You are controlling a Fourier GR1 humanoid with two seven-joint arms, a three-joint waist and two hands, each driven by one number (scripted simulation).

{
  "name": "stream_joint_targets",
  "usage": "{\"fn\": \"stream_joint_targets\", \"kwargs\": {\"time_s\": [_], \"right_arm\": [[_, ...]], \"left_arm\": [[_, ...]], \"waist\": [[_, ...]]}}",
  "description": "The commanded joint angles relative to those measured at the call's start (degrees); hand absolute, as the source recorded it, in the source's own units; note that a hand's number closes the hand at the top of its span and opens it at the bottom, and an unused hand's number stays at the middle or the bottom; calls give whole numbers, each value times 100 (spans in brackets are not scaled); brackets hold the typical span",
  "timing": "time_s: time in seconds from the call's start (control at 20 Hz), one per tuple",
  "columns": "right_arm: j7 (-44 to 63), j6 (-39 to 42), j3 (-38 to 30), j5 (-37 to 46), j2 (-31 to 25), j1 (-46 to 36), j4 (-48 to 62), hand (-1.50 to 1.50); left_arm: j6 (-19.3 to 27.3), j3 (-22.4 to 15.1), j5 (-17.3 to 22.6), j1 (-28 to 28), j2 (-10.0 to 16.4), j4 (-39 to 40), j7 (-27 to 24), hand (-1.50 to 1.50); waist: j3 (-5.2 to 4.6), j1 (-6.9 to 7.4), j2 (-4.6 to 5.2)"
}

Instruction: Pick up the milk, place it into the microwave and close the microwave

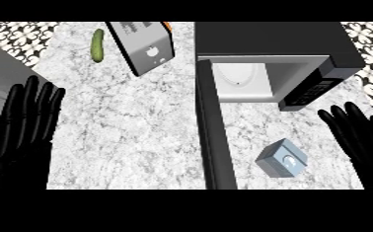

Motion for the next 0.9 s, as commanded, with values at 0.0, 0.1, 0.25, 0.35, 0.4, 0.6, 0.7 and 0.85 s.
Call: {"fn": "stream_joint_targets", "kwargs": {"time_s": [0.0,0.1,0.25,0.35,0.4,0.6,0.7,0.85], "right_arm": [[15,707,-287,-938,-394,630,-367,-150],[158,876,-805,-1546,-609,822,-492,-150],[169,980,-1171,-1671,-582,1187,-576,-150],[-106,1211,-1168,-1245,-494,910,56,-150],[-149,1360,-1447,-1449,-555,1180,-46,-150],[-303,1458,-972,-395,-110,1054,161,-150],[9,1080,-794,-356,-76,698,253,-150],[-336,1150,-848,203,175,906,571,-150]], "left_arm": [[-10,-497,280,1031,-132,-882,188,-150],[-138,-247,417,1111,-3,-1018,220,-150],[-401,-221,812,1634,-24,-1077,-147,-150],[-578,-7,1142,2142,193,-1841,143,-150],[-749,-11,1236,2333,148,-1651,-147,-150],[-819,-12,1114,2634,106,-1880,-122,-150],[-833,-145,1189,3019,110,-2446,96,-150],[-1154,1,1299,3190,78,-2033,-524,-150]], "waist": [[2,55,-5],[-2,31,22],[-5,28,27],[-3,84,29],[-4,61,25],[-2,76,32],[-2,138,30],[-4,140,25]]}}
